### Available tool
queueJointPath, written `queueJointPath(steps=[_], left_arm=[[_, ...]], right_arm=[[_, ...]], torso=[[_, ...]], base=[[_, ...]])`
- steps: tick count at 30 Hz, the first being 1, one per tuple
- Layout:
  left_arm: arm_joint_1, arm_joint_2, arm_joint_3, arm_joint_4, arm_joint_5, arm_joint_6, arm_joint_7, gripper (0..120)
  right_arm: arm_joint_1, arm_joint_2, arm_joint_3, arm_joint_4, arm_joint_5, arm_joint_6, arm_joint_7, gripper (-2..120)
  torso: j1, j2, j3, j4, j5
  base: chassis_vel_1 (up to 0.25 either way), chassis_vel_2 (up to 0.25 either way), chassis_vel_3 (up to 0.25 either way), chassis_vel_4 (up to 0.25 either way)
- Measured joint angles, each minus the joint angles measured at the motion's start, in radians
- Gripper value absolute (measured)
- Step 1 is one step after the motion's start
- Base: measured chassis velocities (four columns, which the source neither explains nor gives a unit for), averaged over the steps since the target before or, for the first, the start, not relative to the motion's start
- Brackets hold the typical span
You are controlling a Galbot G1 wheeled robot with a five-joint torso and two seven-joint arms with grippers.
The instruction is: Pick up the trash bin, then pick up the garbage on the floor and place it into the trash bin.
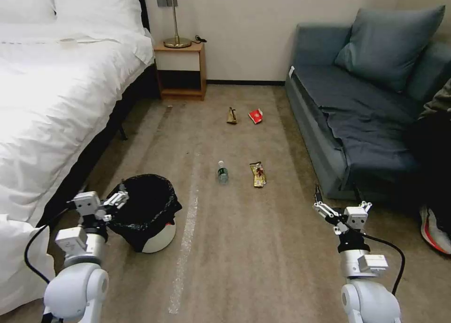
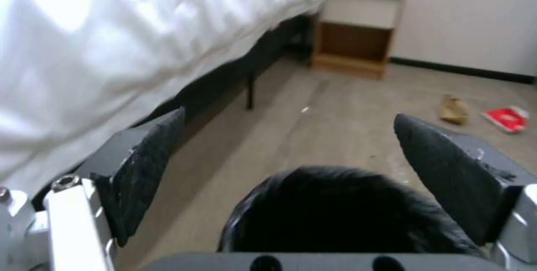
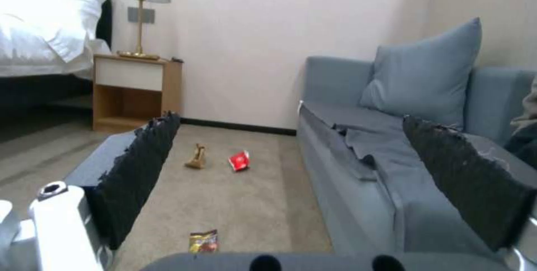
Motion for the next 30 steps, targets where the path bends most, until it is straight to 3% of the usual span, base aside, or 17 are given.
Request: queueJointPath(steps=[3,4,6,12,18,22,30], left_arm=[[-0.026,0.002,-0.006,0.018,-0.093,0.053,-0.076,100],[-0.026,0.002,-0.006,0.018,-0.093,0.053,-0.076,100],[-0.067,0.009,0.0,0.045,-0.174,0.108,-0.144,100],[-0.148,0.023,0.027,0.109,-0.26,0.148,-0.224,100],[-0.191,0.034,0.053,0.136,-0.323,0.176,-0.27,100],[-0.22,0.03,0.062,0.16,-0.38,0.219,-0.341,100],[-0.241,0.032,0.052,0.195,-0.397,0.226,-0.37,100]], right_arm=[[-0.004,-0.005,0.003,-0.002,0.0,0.004,0.0,100],[-0.004,-0.005,0.003,-0.002,0.0,0.004,0.0,100],[-0.005,-0.024,0.004,0.01,-0.002,0.004,0.0,100],[-0.006,-0.024,0.009,0.022,-0.002,0.001,-0.001,100],[-0.012,-0.012,0.008,0.014,-0.008,0.009,-0.004,100],[-0.016,-0.014,0.021,0.017,-0.008,0.011,-0.015,100],[-0.024,-0.013,0.036,0.02,-0.004,0.019,-0.026,100]], torso=[[0.0,0.0,0.0,-0.0001,0.0],[0.0,0.0,0.0,-0.0001,0.0],[0.0,0.0,0.0,-0.0001,0.0],[0.0,0.0,0.0,-0.0002,-0.0001],[0.0,0.0,0.0,-0.0001,0.0],[0.0,0.0,0.0,-0.0002,0.0],[0.0,0.0,0.0,-0.0001,-0.0001]], base=[[0.0,0.0,0.0,0.0],[0.0,0.0,0.0,0.0],[0.0,0.0,0.0,0.0],[0.0,0.0,0.0,0.0],[0.0,0.0,0.0,0.0],[0.0,0.0,0.0,0.0],[0.0,0.0,0.0,0.0]])
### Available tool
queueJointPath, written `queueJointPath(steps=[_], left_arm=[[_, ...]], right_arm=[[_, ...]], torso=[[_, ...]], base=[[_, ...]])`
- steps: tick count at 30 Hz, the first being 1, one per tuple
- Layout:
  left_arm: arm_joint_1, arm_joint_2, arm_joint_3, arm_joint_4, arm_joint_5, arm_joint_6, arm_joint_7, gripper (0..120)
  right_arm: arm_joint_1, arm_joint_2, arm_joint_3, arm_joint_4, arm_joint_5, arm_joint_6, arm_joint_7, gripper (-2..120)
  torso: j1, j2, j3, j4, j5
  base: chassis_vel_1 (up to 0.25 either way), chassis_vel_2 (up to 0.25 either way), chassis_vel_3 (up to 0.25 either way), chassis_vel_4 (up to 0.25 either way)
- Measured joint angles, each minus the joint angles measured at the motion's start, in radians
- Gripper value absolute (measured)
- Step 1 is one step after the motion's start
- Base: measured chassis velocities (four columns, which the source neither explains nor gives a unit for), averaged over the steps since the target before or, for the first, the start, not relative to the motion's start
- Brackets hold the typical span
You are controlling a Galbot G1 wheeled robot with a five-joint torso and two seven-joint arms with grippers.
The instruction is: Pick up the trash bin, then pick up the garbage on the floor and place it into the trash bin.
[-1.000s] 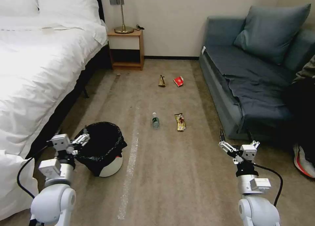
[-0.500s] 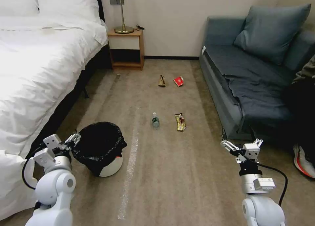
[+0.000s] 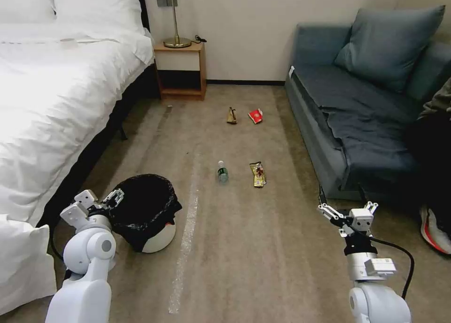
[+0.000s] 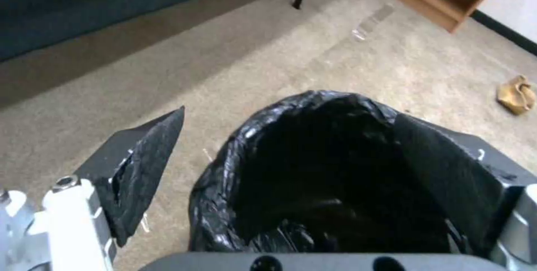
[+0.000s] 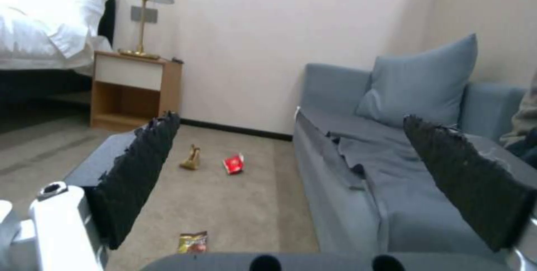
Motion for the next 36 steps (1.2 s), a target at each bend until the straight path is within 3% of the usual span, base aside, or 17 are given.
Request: queueJointPath(steps=[17,26,31,36], left_arm=[[-0.023,0.011,-0.023,0.078,-0.043,-0.016,-0.04,100],[-0.063,0.017,-0.007,0.159,-0.104,0.016,-0.017,98],[-0.097,0.011,-0.007,0.249,-0.1,0.013,-0.01,97],[-0.112,0.012,-0.016,0.306,-0.091,-0.01,0.005,81]], right_arm=[[-0.011,-0.003,-0.006,-0.011,-0.016,0.011,-0.016,100],[-0.02,-0.023,0.008,-0.011,-0.013,0.013,-0.023,100],[-0.021,-0.022,0.005,-0.023,-0.012,0.02,-0.026,100],[-0.014,-0.023,0.001,-0.038,-0.01,0.022,-0.027,100]], torso=[[0.0,0.0,0.0,0.0001,0.0],[0.0,0.0,0.0,-0.0001,0.0001],[0.0,0.0,0.0,-0.0001,0.0001],[0.0,0.0,0.0,0.0003,0.001]], base=[[0.0,0.0,0.0,0.0],[0.0,0.0,0.0,0.0],[0.0,0.0,0.0,0.0],[0.0,0.0,0.0,0.0]])
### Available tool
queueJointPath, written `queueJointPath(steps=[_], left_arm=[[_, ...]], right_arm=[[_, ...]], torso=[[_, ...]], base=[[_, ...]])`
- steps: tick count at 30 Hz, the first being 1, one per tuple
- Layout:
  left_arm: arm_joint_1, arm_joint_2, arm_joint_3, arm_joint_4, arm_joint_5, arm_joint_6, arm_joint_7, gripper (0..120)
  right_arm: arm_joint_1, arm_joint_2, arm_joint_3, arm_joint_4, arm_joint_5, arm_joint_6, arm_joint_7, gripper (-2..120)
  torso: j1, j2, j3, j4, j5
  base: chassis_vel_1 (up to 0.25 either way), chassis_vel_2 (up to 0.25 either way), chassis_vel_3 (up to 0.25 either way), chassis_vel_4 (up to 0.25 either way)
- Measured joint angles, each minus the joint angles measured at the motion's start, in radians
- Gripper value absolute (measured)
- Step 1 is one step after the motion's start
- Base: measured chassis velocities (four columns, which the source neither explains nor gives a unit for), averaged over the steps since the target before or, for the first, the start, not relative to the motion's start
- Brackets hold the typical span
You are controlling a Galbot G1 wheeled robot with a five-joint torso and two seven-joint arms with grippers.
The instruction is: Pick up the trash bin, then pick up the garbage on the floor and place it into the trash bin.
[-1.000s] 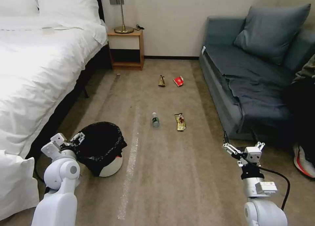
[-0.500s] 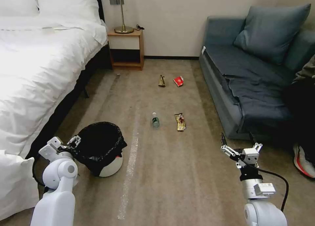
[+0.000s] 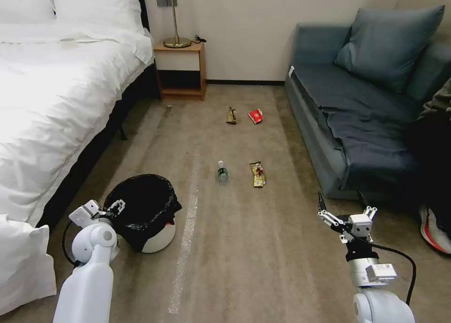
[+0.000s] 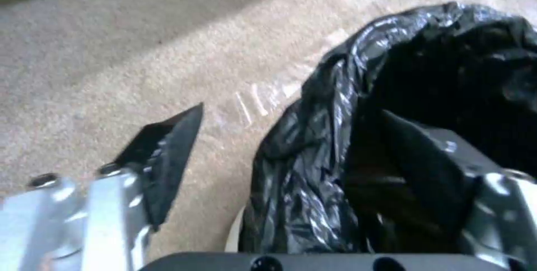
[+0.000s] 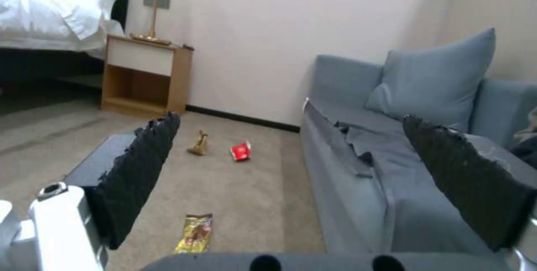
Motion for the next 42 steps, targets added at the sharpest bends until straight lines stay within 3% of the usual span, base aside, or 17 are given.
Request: queueJointPath(steps=[6,10,12,21,36,38,41,42], left_arm=[[-0.006,-0.001,0.001,0.027,-0.007,-0.013,0.039,57],[-0.006,-0.006,0.004,0.029,-0.007,-0.016,0.043,47],[-0.006,-0.008,0.005,0.03,-0.007,-0.02,0.045,34],[0.006,-0.016,0.009,0.028,-0.004,-0.03,0.046,4],[0.069,-0.018,0.0,-0.042,0.017,-0.047,0.063,4],[0.103,-0.015,0.0,-0.104,0.039,-0.045,0.082,4],[0.129,-0.009,-0.001,-0.166,0.047,-0.043,0.093,4],[0.15,-0.006,-0.001,-0.218,0.057,-0.042,0.103,4]], right_arm=[[0.01,0.005,-0.012,-0.017,-0.002,0.004,0.0,100],[0.016,0.008,-0.016,-0.022,-0.002,0.005,0.0,100],[0.018,0.009,-0.018,-0.023,-0.002,0.006,0.0,100],[0.026,0.001,-0.019,-0.014,0.0,-0.001,0.002,100],[0.015,0.006,-0.033,0.0,-0.004,0.002,0.002,100],[0.014,0.007,-0.035,0.001,-0.006,0.002,0.003,100],[0.014,0.008,-0.035,0.001,-0.01,0.002,0.005,100],[0.014,0.01,-0.039,0.001,-0.015,0.002,0.009,100]], torso=[[0.0,0.0,0.0,0.0003,0.0003],[0.0,0.0,0.0,0.0002,0.0001],[0.0,0.0,0.0,-0.0001,-0.0002],[0.0,0.0,0.0,-0.0004,-0.0003],[0.0,0.0,0.001,-0.0003,-0.0029],[0.0,-0.001,0.001,-0.0006,-0.004],[0.0,-0.001,0.001,-0.0008,-0.0018],[0.0,-0.001,0.001,-0.0004,-0.0015]], base=[[0.0,0.0,0.0,0.0],[0.0,0.0,0.0,0.0],[0.0,0.0,0.0,0.0],[0.0,0.0,0.0,0.0],[0.0,0.0,0.0,0.0],[0.0,0.0,0.0,0.0],[0.0,0.0,0.0,0.0],[0.0,0.0,0.0,0.0]])
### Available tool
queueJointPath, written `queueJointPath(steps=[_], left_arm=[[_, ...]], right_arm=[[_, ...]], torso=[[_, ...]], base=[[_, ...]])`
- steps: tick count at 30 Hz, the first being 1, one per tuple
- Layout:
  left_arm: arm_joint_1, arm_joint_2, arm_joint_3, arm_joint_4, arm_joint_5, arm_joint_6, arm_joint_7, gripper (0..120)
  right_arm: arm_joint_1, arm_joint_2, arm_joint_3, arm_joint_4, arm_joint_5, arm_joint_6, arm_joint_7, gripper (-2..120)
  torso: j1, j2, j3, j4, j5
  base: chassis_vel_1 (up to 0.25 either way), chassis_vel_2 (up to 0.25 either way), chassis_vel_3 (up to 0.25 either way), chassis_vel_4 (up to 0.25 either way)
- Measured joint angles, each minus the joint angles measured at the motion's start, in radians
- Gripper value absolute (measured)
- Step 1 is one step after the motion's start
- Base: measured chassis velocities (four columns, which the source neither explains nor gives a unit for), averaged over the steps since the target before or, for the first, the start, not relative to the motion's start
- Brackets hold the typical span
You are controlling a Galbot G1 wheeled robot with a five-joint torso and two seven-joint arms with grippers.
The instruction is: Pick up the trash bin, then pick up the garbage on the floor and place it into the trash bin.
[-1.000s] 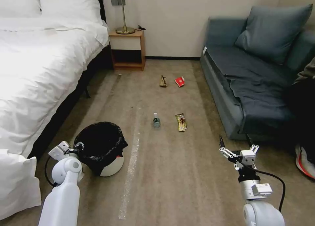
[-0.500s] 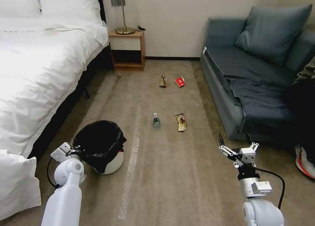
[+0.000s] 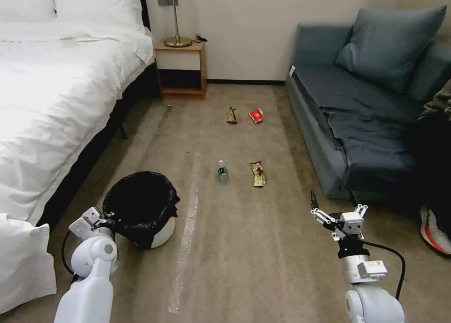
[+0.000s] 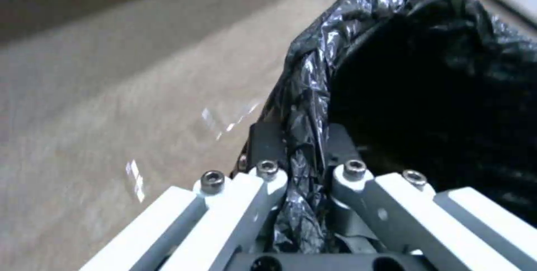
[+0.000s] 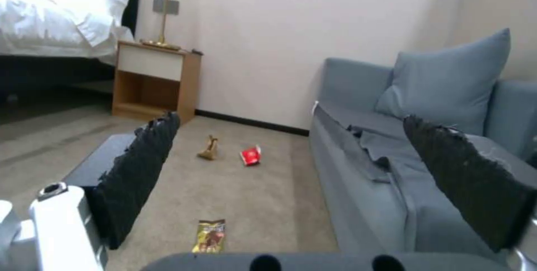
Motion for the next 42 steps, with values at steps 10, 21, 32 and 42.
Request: queueJointPath(steps=[10,21,32,42], left_arm=[[0.061,0.0,-0.003,-0.184,0.141,-0.009,0.04,4],[0.119,-0.013,-0.023,-0.273,0.326,-0.059,0.093,4],[0.124,-0.012,-0.029,-0.29,0.361,-0.078,0.105,4],[0.13,-0.015,-0.027,-0.299,0.392,-0.095,0.11,4]], right_arm=[[0.008,0.006,-0.018,-0.001,-0.013,-0.003,0.047,100],[0.013,0.005,-0.046,-0.001,0.031,-0.012,0.083,100],[0.024,0.007,-0.063,-0.013,0.024,-0.003,0.148,100],[0.021,0.015,-0.046,-0.019,0.017,0.018,0.115,100]], torso=[[0.0,0.0,0.0,0.0,0.0004],[0.0,0.0,0.0,0.0,0.0005],[0.0,0.0,-0.001,0.0001,0.0006],[0.0,0.0,0.0,0.0001,0.0005]], base=[[0.0,0.0,0.0,0.0],[0.0,0.0,0.0,0.0],[0.0,0.0,0.0,0.0],[0.0,0.0,0.0,0.0]])
